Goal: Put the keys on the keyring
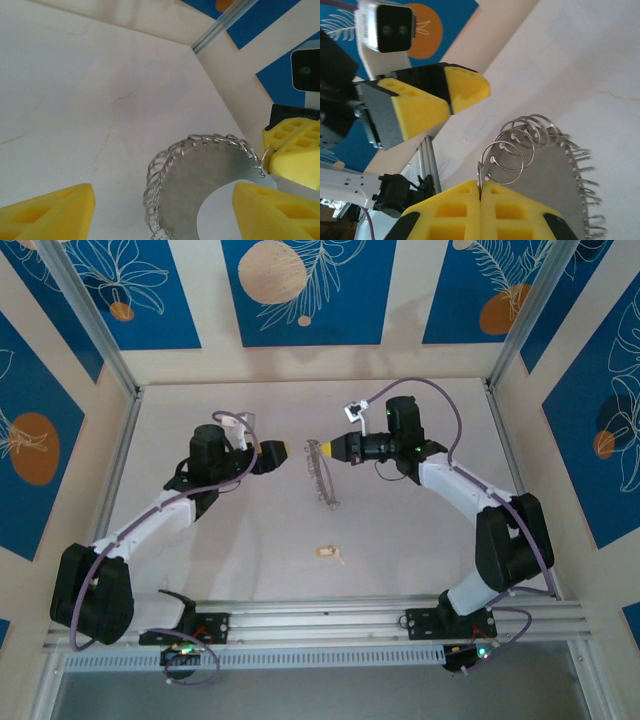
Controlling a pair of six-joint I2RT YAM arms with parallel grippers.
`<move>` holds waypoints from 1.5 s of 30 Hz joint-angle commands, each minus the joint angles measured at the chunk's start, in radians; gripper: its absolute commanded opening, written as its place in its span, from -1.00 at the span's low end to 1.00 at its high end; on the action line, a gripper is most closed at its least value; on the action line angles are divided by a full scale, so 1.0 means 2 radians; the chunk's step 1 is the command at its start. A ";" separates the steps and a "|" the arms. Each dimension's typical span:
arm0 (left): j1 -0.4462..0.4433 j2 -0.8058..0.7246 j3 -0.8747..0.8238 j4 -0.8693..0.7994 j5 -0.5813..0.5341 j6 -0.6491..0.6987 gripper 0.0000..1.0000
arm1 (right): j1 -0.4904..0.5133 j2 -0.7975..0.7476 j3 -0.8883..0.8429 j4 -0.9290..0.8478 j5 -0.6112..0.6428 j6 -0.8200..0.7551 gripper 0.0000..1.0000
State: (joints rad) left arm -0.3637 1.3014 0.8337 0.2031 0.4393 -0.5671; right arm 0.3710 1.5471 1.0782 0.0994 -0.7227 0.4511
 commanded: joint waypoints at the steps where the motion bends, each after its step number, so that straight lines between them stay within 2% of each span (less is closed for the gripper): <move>1: 0.007 0.009 0.024 0.041 0.039 -0.001 0.44 | -0.007 -0.025 0.018 0.029 -0.061 -0.002 -1.00; 14: 0.007 0.051 0.036 0.209 0.151 -0.094 0.11 | -0.007 -0.021 0.032 0.061 -0.084 0.026 -1.00; 24: 0.005 0.091 0.029 0.324 0.183 -0.175 -0.08 | 0.003 -0.002 0.037 0.080 -0.077 0.041 -1.00; 35: -0.006 0.099 0.022 0.327 0.191 -0.177 -0.20 | 0.004 0.018 0.048 0.102 -0.073 0.062 -1.00; 45: -0.019 0.092 0.024 0.288 0.194 -0.149 -0.20 | 0.005 0.022 0.054 0.105 -0.070 0.069 -1.00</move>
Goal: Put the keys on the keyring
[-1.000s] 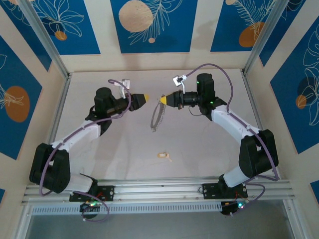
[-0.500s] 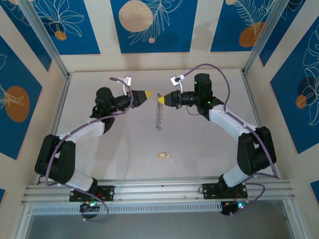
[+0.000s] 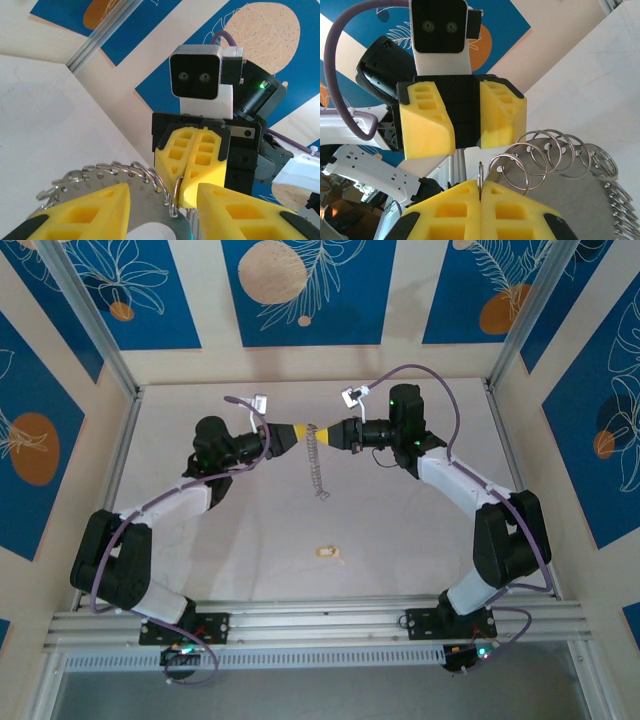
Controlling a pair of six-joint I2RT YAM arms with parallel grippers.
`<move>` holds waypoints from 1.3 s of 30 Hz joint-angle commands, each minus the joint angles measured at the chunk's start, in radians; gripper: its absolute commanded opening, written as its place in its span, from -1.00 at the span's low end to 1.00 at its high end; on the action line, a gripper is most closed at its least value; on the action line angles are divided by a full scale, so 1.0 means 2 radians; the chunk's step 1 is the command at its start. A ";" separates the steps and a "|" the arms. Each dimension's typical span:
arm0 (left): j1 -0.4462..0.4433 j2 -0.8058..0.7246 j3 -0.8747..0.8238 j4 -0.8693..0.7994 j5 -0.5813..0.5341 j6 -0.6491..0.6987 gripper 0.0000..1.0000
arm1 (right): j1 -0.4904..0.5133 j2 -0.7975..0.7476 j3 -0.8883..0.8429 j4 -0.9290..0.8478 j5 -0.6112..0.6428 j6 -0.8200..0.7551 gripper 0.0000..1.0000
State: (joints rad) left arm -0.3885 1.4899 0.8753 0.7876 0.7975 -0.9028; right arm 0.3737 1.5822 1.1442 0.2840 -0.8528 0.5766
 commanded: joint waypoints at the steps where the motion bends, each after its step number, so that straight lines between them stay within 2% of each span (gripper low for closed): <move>1: -0.008 -0.002 0.005 -0.008 0.016 0.022 -0.20 | 0.004 0.005 0.021 0.013 -0.004 0.007 -1.00; 21: -0.023 0.002 0.021 -0.016 0.012 0.031 -0.29 | 0.004 0.009 0.019 0.009 -0.002 0.008 -1.00; 39: -0.029 0.008 0.026 -0.017 0.009 0.034 -0.56 | 0.004 0.010 0.014 0.008 0.001 0.007 -1.00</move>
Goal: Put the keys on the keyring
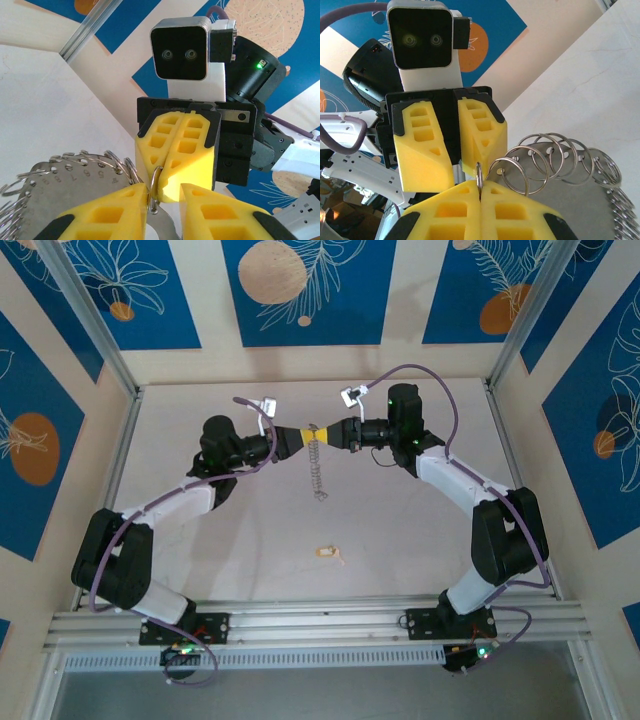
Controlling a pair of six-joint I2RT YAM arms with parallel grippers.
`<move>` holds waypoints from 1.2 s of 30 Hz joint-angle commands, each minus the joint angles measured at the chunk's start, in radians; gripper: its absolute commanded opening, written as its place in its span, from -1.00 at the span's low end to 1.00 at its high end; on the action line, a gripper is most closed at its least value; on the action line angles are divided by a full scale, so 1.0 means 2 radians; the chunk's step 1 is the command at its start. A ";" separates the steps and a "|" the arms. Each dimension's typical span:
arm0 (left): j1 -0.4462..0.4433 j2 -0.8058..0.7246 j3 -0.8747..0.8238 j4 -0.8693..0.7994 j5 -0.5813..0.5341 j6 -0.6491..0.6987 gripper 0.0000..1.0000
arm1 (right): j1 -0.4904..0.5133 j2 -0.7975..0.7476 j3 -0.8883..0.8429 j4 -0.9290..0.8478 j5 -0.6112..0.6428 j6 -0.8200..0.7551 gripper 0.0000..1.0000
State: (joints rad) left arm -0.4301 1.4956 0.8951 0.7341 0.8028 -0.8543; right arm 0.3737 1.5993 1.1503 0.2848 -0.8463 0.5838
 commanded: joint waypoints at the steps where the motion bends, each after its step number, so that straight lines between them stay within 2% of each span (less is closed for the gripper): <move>1: -0.008 0.005 0.016 0.010 0.007 0.009 -0.57 | 0.005 0.001 0.011 0.007 -0.003 0.003 -1.00; 11: -0.012 0.010 0.020 0.013 0.003 0.009 -1.00 | 0.005 -0.004 0.009 0.001 0.001 0.002 -1.00; 15: -0.013 0.012 0.019 0.019 0.001 0.008 -1.00 | 0.002 -0.014 0.004 0.000 0.007 0.006 -0.99; 19: -0.014 0.014 0.020 0.025 -0.002 0.007 -1.00 | -0.012 -0.036 -0.016 0.009 0.017 0.023 -0.32; 22: -0.014 0.012 0.021 0.024 -0.004 0.012 -1.00 | -0.032 -0.067 -0.041 0.015 0.030 0.035 -0.10; 26: -0.014 0.009 0.022 0.025 -0.002 0.022 -1.00 | -0.051 -0.110 -0.069 0.009 0.053 0.047 0.01; 36: -0.014 -0.018 0.029 0.032 0.019 0.074 -1.00 | -0.041 -0.137 -0.080 -0.013 0.080 0.049 0.03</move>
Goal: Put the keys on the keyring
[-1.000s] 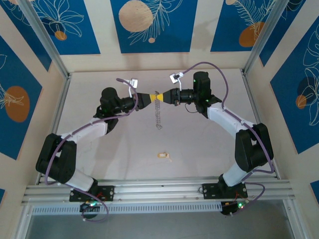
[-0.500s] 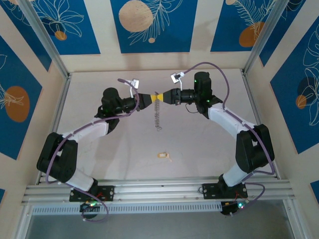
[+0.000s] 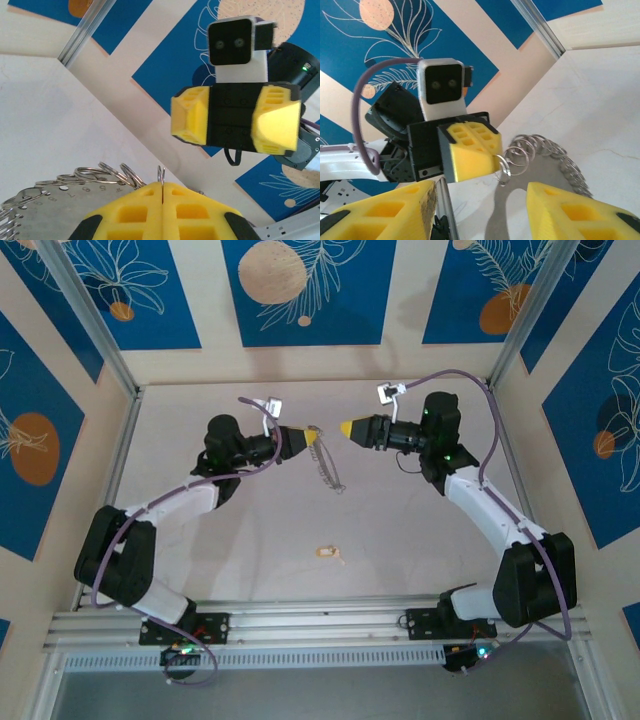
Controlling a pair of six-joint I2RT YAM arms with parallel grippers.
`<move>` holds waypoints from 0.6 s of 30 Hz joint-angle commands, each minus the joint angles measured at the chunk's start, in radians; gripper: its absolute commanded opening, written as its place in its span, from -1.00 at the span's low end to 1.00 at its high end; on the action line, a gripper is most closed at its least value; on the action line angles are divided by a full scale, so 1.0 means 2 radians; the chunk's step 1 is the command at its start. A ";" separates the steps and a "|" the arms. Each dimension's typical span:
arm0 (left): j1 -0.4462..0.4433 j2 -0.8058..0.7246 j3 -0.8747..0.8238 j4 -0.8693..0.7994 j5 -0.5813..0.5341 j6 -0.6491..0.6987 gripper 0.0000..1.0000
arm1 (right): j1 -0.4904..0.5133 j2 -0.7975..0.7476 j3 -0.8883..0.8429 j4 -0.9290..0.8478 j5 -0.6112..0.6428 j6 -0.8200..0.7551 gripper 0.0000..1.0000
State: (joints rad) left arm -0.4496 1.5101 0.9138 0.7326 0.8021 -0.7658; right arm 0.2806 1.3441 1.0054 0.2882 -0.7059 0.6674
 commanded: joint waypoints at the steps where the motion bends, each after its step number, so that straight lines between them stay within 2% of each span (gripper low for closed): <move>1: -0.005 -0.028 0.019 0.039 0.020 0.034 -1.00 | 0.008 -0.010 -0.008 -0.012 0.010 0.008 0.02; 12: -0.007 -0.056 0.027 0.071 0.008 0.083 -1.00 | 0.016 -0.047 -0.053 0.057 0.071 0.038 -0.04; 18: -0.010 -0.064 0.029 0.088 -0.010 0.108 -1.00 | 0.018 -0.055 -0.055 0.093 0.071 0.051 -0.09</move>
State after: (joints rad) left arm -0.4572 1.4174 0.9417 0.8234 0.8005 -0.6022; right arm 0.3107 1.2537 0.9047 0.4049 -0.5785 0.7475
